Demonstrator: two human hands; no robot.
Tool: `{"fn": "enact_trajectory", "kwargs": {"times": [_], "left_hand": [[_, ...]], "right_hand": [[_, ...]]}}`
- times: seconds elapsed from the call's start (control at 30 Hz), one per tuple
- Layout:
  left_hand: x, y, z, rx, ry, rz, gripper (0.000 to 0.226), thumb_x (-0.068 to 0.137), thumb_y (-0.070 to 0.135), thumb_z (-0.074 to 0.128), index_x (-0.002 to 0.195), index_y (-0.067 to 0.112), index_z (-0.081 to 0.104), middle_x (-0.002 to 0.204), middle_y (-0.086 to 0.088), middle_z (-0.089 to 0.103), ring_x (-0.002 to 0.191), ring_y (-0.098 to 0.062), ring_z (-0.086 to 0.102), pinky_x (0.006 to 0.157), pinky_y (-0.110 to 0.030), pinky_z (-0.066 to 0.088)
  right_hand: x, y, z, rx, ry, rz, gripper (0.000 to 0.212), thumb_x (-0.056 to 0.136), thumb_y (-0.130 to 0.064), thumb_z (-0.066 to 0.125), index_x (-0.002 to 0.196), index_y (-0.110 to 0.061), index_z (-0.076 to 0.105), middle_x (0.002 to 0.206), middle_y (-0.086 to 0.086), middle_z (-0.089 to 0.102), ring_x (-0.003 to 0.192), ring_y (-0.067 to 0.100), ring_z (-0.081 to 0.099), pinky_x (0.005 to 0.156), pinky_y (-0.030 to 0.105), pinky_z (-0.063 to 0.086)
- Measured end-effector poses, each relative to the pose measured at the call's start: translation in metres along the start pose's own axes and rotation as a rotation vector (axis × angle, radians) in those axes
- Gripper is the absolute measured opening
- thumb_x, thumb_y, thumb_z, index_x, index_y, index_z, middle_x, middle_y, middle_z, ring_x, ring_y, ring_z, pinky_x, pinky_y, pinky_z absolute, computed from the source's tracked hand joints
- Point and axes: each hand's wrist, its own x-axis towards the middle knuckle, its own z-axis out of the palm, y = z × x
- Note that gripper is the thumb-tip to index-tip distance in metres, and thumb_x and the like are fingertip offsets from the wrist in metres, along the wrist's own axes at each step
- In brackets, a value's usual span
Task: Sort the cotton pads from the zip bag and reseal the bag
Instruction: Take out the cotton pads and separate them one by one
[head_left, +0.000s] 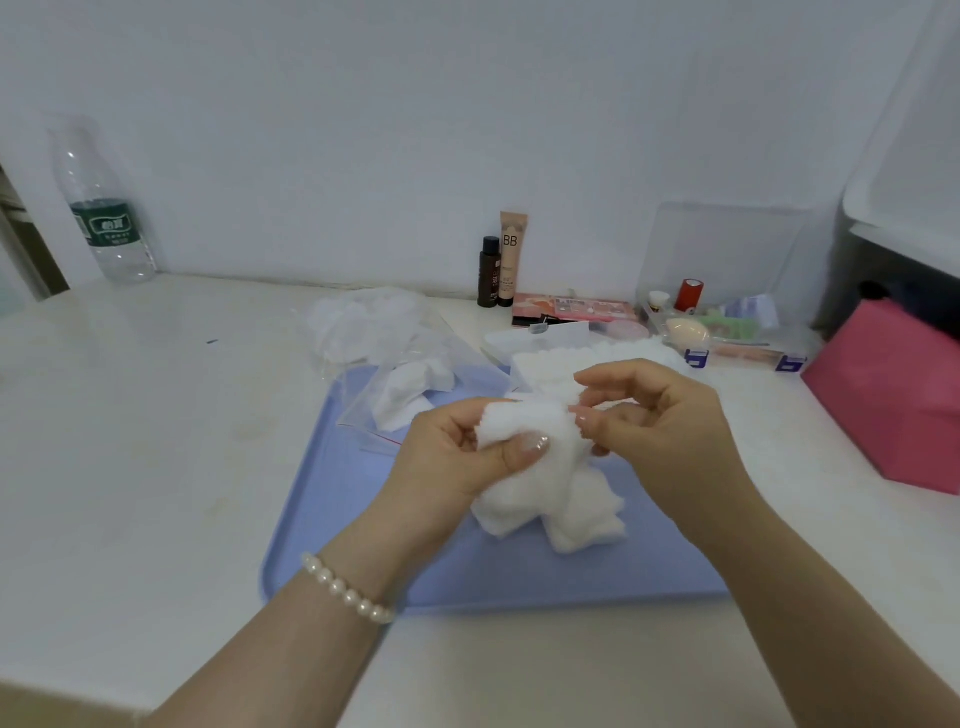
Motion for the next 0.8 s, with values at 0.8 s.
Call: {"fn": "enact_trajectory", "kwargs": {"times": [0.8], "left_hand": [[-0.004,-0.006,0.002,0.405,0.068,0.347,0.059,0.047,0.013,0.090,0.095,0.034,0.065,0.086,0.029,0.069,0.083,0.009,0.064,0.074,-0.011,0.050]], "right_hand": [[-0.003,0.001,-0.006,-0.289,-0.275,-0.119,0.036,0.051,-0.054,0.072,0.076,-0.027,0.071,0.108,-0.006,0.060,0.104,0.002,0.056,0.086,0.013,0.043]]}}
